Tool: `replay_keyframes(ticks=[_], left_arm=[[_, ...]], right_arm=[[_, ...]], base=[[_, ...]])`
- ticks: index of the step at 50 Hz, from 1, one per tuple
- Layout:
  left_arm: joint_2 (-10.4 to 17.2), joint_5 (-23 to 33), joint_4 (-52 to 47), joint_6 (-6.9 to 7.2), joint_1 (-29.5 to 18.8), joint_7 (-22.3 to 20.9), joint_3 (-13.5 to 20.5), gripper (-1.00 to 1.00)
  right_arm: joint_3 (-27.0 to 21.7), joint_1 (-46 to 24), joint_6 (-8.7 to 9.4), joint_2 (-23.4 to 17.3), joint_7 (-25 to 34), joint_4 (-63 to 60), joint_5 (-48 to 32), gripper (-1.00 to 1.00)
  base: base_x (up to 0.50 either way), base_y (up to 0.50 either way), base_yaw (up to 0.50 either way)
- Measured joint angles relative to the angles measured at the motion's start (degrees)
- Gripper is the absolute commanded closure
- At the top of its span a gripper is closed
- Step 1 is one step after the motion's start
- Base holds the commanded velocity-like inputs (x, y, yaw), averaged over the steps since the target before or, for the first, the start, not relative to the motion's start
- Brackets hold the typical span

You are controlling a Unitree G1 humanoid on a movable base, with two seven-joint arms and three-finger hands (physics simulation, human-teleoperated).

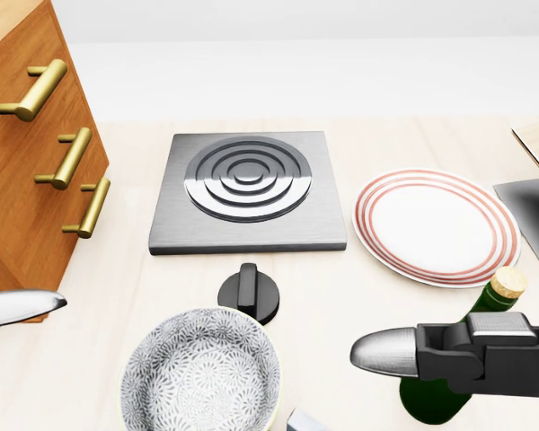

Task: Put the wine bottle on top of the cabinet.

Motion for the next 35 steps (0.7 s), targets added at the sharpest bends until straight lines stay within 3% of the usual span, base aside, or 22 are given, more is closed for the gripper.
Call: replay_keyframes(ticks=[4,12,24,35], left_arm=[[0.02,-0.02,0.13,0.00,-0.05,-0.02,-0.05,-1.00],[-0.10,-0.14,0.25,0.00,-0.07,-0.07,-0.16,-1.00],[0.76,-0.84,-1.04,0.00,-1.32,0.83,0.38,-1.00],[0.64,-0.49,-0.68,0.00,-1.23,0.76,0.16,-1.00]], right_arm=[[0.34,0.33,0.00,0.00,0.02,0.26,-0.59,-1.00],[0.74,0.64,0.00,0.05,0.40,0.52,-1.97,-1.00],[-0.41,0.97,0.00,0.58,0.41,-0.53,-0.15,-1.00],[-5.85,2.85,0.00,0.23,3.44,-2.19,1.33,-1.00]], base=[[0.00,0.00,0.00],[0.00,0.49,0.00],[0.00,0.00,0.00],[0.00,0.00,0.00]])
